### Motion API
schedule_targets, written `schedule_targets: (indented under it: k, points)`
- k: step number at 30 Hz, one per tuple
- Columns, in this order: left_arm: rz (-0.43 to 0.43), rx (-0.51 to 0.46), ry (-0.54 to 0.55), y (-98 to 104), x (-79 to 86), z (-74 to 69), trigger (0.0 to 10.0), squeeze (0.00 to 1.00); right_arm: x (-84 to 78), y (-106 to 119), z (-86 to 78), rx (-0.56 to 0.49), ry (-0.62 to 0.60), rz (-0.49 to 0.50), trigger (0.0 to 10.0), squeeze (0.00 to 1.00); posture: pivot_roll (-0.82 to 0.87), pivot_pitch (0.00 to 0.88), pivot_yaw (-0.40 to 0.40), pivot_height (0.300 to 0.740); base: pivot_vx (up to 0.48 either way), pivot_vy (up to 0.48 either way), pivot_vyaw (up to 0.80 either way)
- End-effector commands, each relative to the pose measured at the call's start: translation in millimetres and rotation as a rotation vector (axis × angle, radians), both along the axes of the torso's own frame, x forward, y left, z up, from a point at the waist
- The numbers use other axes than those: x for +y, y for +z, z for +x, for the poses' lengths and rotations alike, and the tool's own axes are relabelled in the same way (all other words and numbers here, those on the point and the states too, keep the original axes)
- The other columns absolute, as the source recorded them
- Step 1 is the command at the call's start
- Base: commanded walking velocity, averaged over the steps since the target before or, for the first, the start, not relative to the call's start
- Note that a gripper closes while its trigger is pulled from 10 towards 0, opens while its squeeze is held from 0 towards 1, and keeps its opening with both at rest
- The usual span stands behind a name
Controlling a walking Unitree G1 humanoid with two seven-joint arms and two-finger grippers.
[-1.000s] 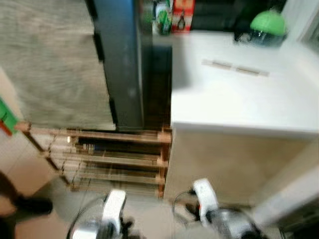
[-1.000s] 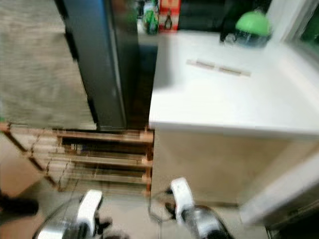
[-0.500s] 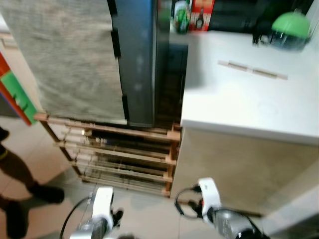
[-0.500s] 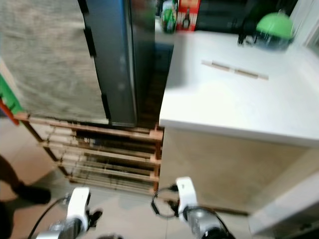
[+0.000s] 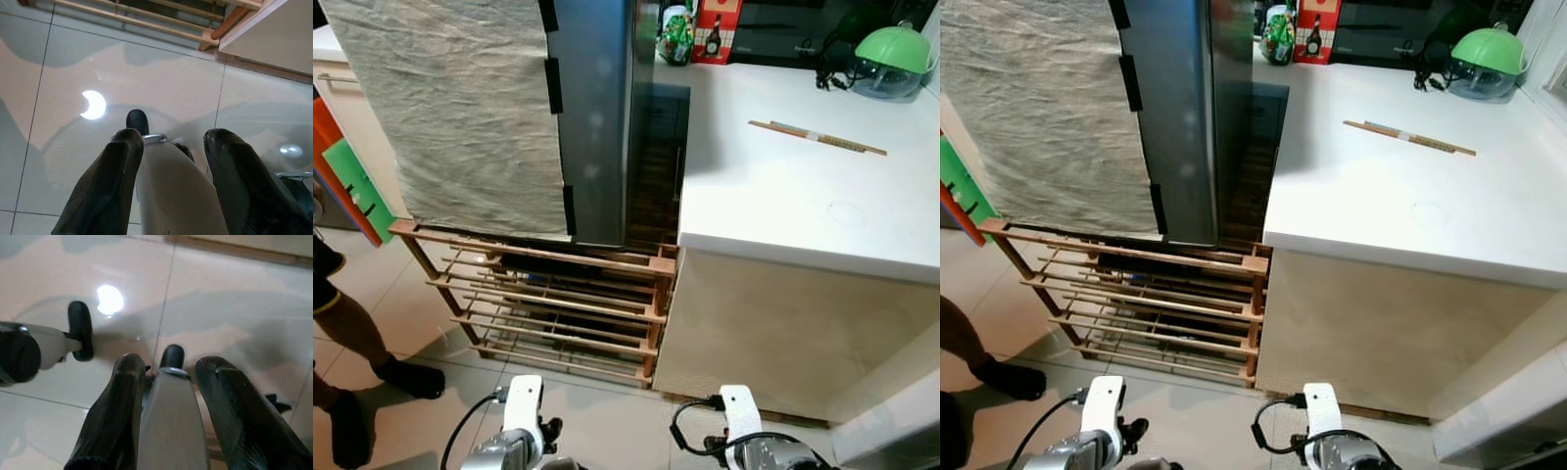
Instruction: Clothes washing
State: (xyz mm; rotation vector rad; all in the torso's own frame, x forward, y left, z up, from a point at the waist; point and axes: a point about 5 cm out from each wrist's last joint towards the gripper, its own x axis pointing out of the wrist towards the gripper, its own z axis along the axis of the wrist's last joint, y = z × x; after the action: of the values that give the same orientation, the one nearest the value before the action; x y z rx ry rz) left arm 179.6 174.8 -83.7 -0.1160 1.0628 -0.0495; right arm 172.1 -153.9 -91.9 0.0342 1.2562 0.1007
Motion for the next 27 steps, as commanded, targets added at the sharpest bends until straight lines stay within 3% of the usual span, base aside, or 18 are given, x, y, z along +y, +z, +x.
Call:
schedule_targets:
  k: [1, 27]
  points:
    - [-0.001, -0.003, 0.003, 0.3, -0.7, 1.5, 10.0, 0.0, -3.0, -0.5, -1.4, 0.013, -0.003, -0.016, 10.0, 0.0, 0.01, 0.0, 0.014, 0.74, 0.0, 0.0, 0.0]
    - [-0.001, -0.003, 0.003, 0.3, -0.7, 1.5, 10.0, 0.0, -3.0, -0.5, -1.4, 0.013, -0.003, -0.016, 10.0, 0.0, 0.01, 0.0, 0.014, 0.74, 0.0, 0.0, 0.0]
